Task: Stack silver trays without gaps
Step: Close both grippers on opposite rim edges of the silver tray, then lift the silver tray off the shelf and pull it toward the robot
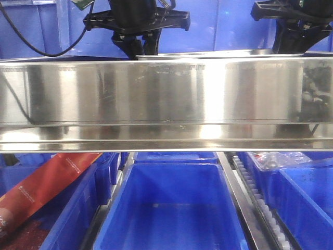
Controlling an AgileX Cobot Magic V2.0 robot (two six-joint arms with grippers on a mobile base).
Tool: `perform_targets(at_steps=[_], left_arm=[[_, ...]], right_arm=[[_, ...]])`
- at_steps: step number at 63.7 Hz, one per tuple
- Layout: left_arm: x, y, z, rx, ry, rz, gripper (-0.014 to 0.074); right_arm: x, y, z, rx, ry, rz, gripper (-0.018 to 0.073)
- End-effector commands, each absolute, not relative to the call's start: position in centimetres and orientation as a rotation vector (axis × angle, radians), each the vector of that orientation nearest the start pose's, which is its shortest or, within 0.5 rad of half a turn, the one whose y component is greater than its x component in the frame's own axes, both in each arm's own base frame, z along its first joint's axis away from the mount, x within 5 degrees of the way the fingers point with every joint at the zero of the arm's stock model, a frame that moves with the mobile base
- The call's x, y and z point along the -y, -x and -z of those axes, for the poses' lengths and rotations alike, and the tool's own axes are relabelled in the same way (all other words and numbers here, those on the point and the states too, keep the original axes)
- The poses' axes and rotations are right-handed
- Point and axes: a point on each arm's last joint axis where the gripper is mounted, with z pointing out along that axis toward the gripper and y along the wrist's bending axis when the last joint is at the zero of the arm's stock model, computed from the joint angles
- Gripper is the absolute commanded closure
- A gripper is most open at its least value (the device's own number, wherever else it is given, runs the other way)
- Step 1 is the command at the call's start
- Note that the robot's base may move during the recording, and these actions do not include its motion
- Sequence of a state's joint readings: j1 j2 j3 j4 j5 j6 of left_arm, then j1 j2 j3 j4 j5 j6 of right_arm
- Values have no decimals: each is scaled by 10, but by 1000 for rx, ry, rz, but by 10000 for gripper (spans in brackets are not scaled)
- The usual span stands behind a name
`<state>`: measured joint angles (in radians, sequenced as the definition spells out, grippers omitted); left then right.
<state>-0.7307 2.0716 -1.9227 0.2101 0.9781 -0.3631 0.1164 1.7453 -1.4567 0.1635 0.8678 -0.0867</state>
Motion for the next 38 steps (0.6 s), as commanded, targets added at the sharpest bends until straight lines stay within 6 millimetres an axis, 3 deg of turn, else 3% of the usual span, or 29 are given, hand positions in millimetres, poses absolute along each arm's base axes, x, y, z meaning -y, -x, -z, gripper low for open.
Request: perform_targets(at_steps=[1, 14, 38], left_arm=[[304, -356, -284, -2498, -598, 131, 614], [298, -351, -304, -2450, -590, 131, 614], [271, -327, -374, -2326, -504, 178, 614]], right_arm=[[-60, -379, -291, -2596, 188, -237, 627], [-59, -372, -308, -2543, 187, -236, 627], [-53, -329, -378, -2347, 196, -224, 627]])
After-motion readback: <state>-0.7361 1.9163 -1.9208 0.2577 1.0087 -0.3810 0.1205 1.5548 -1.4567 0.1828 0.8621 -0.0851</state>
